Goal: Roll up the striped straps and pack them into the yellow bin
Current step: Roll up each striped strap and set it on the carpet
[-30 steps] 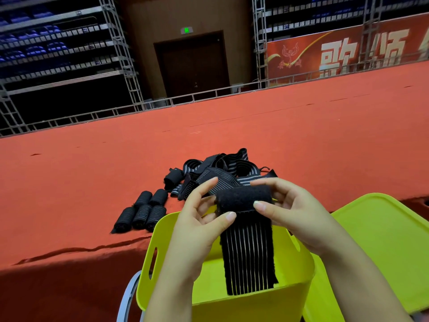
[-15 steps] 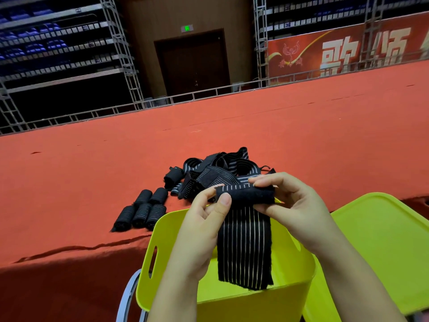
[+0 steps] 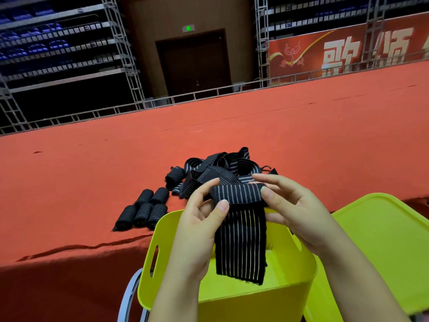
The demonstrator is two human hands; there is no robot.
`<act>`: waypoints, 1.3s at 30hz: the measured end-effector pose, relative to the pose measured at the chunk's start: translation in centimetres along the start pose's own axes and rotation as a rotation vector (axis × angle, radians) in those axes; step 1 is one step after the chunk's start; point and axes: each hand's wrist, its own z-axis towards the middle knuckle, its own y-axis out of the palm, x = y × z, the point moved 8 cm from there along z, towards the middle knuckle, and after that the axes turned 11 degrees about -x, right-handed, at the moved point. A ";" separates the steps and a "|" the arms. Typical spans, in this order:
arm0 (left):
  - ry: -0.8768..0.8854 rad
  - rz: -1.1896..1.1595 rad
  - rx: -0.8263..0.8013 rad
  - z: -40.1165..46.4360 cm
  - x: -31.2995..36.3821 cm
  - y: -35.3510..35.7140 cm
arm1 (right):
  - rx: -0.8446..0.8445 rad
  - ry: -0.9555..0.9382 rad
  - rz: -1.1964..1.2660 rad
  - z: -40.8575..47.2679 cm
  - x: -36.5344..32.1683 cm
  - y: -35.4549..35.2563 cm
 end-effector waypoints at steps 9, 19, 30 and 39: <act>0.006 0.039 -0.014 0.0 0.0 0.1 | -0.037 0.067 0.063 -0.1 0.4 0.7; -0.087 0.132 0.100 -0.5 -0.7 -1.8 | 0.072 -0.042 0.168 0.0 0.0 -0.9; -0.186 0.146 -0.074 -0.3 -1.1 -0.5 | 0.108 -0.085 0.129 -0.2 -0.5 -0.9; -0.203 0.063 -0.003 0.1 -1.5 -0.7 | 0.132 -0.139 0.117 -0.3 -0.8 -0.6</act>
